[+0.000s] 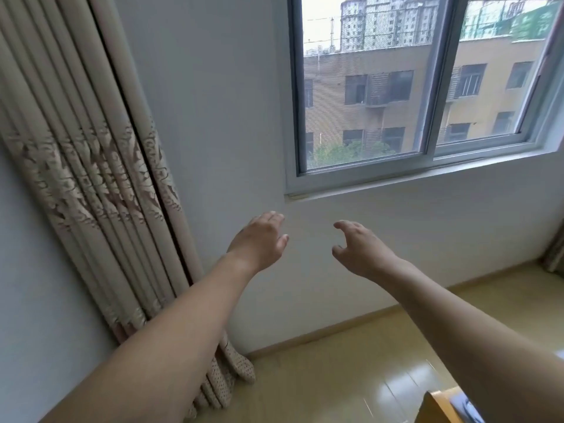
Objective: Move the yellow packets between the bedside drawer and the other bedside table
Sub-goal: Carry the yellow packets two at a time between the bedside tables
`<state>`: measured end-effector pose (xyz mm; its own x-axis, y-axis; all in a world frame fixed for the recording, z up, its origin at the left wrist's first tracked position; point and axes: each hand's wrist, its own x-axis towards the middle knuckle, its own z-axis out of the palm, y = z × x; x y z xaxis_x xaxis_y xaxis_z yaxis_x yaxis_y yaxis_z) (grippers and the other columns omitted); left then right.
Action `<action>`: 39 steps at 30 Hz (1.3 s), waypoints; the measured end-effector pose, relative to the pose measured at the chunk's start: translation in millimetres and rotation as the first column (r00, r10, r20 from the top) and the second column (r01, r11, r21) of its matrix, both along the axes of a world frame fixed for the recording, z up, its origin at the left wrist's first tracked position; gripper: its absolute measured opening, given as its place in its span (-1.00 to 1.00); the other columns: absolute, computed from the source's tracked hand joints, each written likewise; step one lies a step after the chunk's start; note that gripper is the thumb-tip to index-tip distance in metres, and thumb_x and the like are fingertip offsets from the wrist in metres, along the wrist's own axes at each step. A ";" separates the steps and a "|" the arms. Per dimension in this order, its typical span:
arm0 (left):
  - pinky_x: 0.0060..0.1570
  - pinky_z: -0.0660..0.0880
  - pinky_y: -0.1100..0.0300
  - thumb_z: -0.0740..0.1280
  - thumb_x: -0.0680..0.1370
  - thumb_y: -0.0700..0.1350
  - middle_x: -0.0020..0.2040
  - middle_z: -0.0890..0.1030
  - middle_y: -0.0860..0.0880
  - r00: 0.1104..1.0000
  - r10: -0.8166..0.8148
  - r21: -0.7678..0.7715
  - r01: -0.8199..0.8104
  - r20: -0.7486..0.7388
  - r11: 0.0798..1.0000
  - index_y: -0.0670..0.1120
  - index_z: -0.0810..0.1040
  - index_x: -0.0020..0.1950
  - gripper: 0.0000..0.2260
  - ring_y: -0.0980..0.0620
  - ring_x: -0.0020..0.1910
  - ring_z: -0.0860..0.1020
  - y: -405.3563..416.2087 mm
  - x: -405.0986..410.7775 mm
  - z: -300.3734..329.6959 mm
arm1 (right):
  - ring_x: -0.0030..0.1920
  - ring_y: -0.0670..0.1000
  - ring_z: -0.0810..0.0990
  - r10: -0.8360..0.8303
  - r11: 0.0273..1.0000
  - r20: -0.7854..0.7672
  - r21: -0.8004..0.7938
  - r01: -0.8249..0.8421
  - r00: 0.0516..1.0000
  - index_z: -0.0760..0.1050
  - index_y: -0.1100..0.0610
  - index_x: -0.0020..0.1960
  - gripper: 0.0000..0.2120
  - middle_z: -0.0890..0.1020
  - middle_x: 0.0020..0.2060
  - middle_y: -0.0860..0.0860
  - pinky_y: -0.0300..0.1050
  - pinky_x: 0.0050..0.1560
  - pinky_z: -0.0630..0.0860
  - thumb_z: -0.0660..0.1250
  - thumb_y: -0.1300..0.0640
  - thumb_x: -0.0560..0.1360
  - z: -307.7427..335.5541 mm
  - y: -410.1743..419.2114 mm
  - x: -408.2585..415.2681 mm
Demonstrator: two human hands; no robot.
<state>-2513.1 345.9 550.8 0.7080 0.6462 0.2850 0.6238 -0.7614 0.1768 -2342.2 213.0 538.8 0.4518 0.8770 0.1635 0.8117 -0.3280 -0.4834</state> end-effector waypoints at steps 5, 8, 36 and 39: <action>0.40 0.23 0.13 0.22 0.63 -0.02 0.52 0.31 -0.04 0.991 -0.123 0.033 0.121 0.062 0.992 -0.10 0.30 0.51 -0.54 -0.05 0.48 0.29 75.5 119.0 17.8 | 0.45 0.09 0.32 -0.107 0.994 -0.009 0.009 0.107 0.994 0.25 0.16 0.50 -0.44 0.36 0.45 0.10 -0.07 0.44 0.24 0.25 0.13 0.52 6.7 67.1 103.2; 0.42 0.23 0.13 0.24 0.63 -0.02 0.51 0.33 -0.05 0.974 -0.222 0.005 0.222 0.045 0.975 -0.11 0.32 0.50 -0.54 -0.04 0.48 0.29 111.6 189.6 11.4 | 0.45 0.07 0.31 -0.150 0.987 -0.025 -0.069 0.148 0.988 0.22 0.14 0.51 -0.44 0.34 0.47 0.08 -0.09 0.43 0.24 0.23 0.14 0.53 -4.0 92.9 158.2; 0.30 0.39 0.03 0.22 0.61 0.02 0.43 0.38 -0.01 0.529 -0.848 -0.011 0.849 0.033 0.529 -0.08 0.35 0.46 -0.57 -0.06 0.40 0.36 210.9 979.6 -25.7 | 0.41 0.06 0.34 -0.828 0.560 -0.025 -0.072 0.825 0.560 0.24 0.08 0.50 -0.47 0.31 0.47 0.01 -0.04 0.34 0.35 0.19 0.12 0.54 -29.0 131.4 797.8; 0.34 0.35 0.06 0.24 0.61 -0.01 0.43 0.39 -0.05 0.464 -0.885 -0.027 0.886 0.042 0.463 -0.11 0.37 0.45 -0.57 -0.09 0.40 0.37 181.3 1067.8 -22.9 | 0.42 0.06 0.34 -0.871 0.491 -0.050 -0.067 0.868 0.489 0.24 0.06 0.50 -0.48 0.32 0.46 0.01 0.00 0.35 0.37 0.19 0.11 0.55 -30.4 103.7 874.9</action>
<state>-1445.4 527.2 527.9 0.9023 -0.3131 0.2964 -0.3842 -0.8958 0.2234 -1467.3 316.7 508.4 0.9960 0.0358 0.0816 0.0720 -0.8626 -0.5007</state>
